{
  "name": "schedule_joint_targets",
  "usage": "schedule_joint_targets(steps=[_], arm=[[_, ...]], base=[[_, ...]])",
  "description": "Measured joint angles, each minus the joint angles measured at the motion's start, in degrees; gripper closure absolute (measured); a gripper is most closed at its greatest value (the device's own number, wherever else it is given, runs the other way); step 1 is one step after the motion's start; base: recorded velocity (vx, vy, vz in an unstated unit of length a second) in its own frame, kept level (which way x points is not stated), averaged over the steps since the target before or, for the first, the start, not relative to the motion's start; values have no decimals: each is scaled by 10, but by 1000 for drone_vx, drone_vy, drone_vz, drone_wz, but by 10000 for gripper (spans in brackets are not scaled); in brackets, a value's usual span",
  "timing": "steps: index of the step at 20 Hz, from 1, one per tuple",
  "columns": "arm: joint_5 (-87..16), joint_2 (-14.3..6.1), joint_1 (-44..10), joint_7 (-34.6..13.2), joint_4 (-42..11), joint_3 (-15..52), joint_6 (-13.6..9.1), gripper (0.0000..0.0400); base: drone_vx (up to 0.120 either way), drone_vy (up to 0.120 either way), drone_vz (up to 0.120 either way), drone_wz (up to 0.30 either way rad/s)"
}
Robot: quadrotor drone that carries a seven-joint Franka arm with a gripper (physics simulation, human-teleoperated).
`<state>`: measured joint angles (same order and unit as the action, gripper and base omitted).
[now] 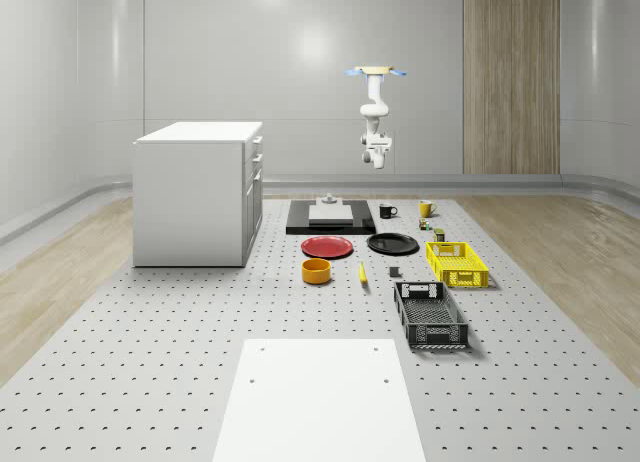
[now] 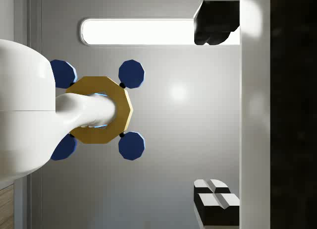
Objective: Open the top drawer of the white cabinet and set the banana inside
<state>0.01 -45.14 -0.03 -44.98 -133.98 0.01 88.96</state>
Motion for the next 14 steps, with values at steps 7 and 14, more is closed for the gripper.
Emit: schedule_joint_targets(steps=[7,14], arm=[[1,19,-2,1,86,1,-64,0],[1,42,-3,1,148,2,-100,0]], base=[[0,0,0,0],[0,0,0,0]])
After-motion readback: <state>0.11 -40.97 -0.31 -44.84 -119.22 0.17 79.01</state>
